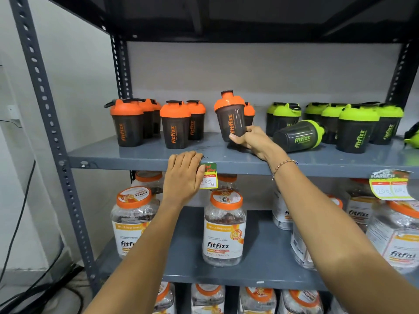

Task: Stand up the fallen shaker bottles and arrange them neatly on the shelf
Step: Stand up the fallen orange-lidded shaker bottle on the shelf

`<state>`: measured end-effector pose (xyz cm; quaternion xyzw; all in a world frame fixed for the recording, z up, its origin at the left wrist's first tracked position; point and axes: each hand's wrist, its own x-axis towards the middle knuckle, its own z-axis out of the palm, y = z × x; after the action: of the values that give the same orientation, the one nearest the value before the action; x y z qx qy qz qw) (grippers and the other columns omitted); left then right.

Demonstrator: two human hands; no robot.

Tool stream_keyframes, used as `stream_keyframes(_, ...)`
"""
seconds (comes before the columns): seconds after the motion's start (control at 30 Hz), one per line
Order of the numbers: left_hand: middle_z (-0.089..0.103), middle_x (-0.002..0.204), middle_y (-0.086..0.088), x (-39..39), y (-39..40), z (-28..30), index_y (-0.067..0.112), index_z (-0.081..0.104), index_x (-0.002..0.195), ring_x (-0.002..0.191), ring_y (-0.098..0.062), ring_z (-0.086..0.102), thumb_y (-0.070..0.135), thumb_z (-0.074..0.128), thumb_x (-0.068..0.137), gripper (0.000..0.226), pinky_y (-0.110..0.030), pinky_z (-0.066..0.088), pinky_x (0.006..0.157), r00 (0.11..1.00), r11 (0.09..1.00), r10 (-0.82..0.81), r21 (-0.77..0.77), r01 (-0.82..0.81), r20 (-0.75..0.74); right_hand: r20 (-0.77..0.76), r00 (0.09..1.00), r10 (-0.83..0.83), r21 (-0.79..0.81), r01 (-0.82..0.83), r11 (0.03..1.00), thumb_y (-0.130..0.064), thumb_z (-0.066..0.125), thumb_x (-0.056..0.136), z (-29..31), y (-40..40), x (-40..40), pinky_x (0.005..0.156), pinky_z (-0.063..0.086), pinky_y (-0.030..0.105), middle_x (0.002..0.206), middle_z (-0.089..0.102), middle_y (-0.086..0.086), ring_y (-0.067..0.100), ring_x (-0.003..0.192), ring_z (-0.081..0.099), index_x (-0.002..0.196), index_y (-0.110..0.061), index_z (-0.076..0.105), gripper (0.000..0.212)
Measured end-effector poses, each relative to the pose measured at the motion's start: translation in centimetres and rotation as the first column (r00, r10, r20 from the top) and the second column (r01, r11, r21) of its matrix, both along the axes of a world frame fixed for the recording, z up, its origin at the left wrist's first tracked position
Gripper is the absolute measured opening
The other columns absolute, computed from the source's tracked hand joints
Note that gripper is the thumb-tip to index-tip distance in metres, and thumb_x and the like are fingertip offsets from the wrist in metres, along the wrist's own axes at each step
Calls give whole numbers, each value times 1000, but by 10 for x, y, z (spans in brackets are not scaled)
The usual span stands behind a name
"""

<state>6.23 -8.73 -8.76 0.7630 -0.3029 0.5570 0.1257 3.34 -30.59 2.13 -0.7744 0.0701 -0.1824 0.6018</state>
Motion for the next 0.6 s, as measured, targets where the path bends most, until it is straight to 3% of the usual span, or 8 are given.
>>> stream_keyframes(0.17, 64, 110, -7, -2, 1, 1, 10, 59, 111, 99, -21, 50, 32, 41, 93, 33, -34, 32, 90, 1000, 1000, 1, 5, -1, -23, -33, 998, -49, -70, 46, 996, -4, 77, 72, -2, 6, 2, 100, 48, 38, 115, 68, 16, 30, 112, 60, 115, -2, 63, 45)
stream_keyframes(0.27, 65, 111, -7, -3, 2, 2, 10, 60, 112, 99, -23, 57, 33, 39, 94, 36, -34, 32, 90, 999, 1000, 11, 22, -10, -48, -71, 994, -79, -193, 64, 979, -10, 81, 66, -3, 8, 3, 96, 49, 37, 109, 69, 12, 27, 105, 62, 105, -9, 63, 42)
stream_keyframes(0.37, 65, 111, -7, -5, 3, 4, 10, 60, 112, 99, -24, 59, 33, 38, 94, 37, -34, 31, 91, 997, 999, 19, 37, -16, -77, -115, 988, -99, -332, 56, 942, -23, 82, 52, -7, 2, 11, 97, 50, 40, 109, 69, 7, 26, 106, 63, 110, -12, 58, 64)
stream_keyframes(0.5, 64, 112, -7, -9, 4, 6, 10, 59, 114, 100, -25, 58, 34, 38, 94, 37, -34, 30, 92, 993, 998, 26, 53, -20, -114, -147, 983, -110, -392, 44, 919, -15, 77, 72, 0, 18, -8, 100, 47, 41, 115, 66, 11, 29, 107, 60, 114, -7, 59, 46)
stream_keyframes(0.6, 65, 113, -7, -12, 5, 6, 10, 60, 114, 101, -25, 60, 35, 36, 95, 39, -34, 29, 93, 989, 996, 50, 78, -40, -139, -165, 982, -94, -403, 19, 915, -14, 75, 77, 3, 25, -16, 103, 45, 43, 121, 64, 13, 30, 111, 59, 118, -5, 59, 45)
